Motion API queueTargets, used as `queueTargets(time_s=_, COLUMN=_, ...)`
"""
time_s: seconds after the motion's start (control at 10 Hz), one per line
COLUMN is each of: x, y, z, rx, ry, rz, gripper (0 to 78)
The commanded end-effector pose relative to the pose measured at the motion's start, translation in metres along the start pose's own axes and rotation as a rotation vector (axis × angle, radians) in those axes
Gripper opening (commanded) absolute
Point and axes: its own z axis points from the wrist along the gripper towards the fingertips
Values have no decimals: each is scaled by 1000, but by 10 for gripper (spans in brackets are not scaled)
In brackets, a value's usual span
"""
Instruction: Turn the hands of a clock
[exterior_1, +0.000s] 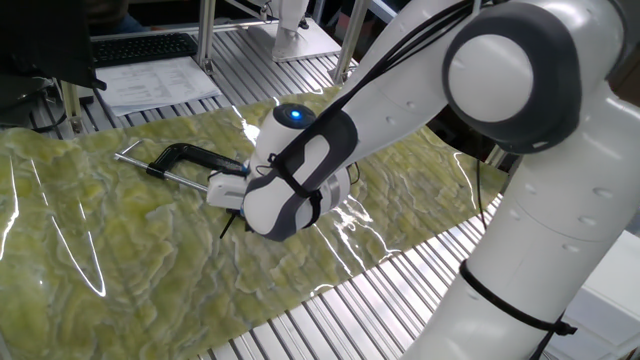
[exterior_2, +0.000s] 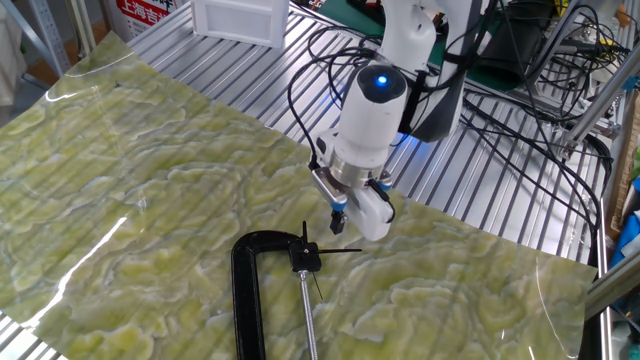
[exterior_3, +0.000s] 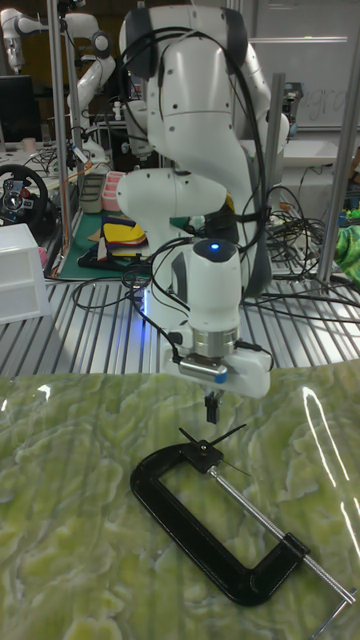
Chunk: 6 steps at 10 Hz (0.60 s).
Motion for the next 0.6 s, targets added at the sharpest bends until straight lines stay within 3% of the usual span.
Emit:
queueTargets(time_s=0.1, x=0, y=1, z=13, rx=-14, ry=-3, rz=2, gripper=0)
queueTargets(time_s=0.6, x=-3, y=8, z=14, rx=-21, ry=6, rz=20, gripper=0)
